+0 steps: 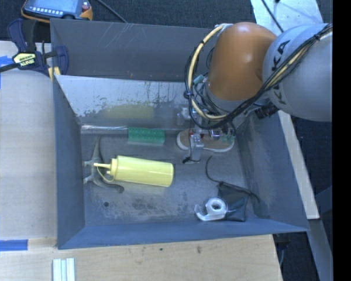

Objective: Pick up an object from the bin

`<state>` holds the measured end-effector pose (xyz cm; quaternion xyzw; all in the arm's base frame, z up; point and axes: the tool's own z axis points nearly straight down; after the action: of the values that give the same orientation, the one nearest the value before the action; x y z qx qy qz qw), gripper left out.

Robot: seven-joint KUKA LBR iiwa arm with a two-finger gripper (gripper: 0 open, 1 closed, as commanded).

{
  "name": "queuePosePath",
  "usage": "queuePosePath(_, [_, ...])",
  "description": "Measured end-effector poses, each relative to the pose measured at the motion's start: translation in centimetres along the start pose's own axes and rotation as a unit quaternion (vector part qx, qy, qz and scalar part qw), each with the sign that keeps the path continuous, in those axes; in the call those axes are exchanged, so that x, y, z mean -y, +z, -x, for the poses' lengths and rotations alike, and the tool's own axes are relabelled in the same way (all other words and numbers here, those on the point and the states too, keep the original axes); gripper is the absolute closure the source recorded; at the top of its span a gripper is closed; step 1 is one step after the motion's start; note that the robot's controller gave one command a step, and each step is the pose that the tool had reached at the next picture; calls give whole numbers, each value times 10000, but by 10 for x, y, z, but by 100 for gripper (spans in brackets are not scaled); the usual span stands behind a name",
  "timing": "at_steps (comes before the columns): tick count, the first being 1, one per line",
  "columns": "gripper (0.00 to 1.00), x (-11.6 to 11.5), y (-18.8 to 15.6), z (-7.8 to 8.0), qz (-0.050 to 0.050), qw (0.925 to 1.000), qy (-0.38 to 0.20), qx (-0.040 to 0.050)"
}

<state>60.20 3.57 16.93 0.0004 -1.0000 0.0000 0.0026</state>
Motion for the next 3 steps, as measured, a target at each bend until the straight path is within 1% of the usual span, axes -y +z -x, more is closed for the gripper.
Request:
queuePosePath(1, [0,0,-5,2,1,10000,2,42])
queuePosePath(2, [0,-26,-12,-9,-3,9996,275,25])
queuePosePath(3, [0,-56,17,-14,4,9999,-163,57])
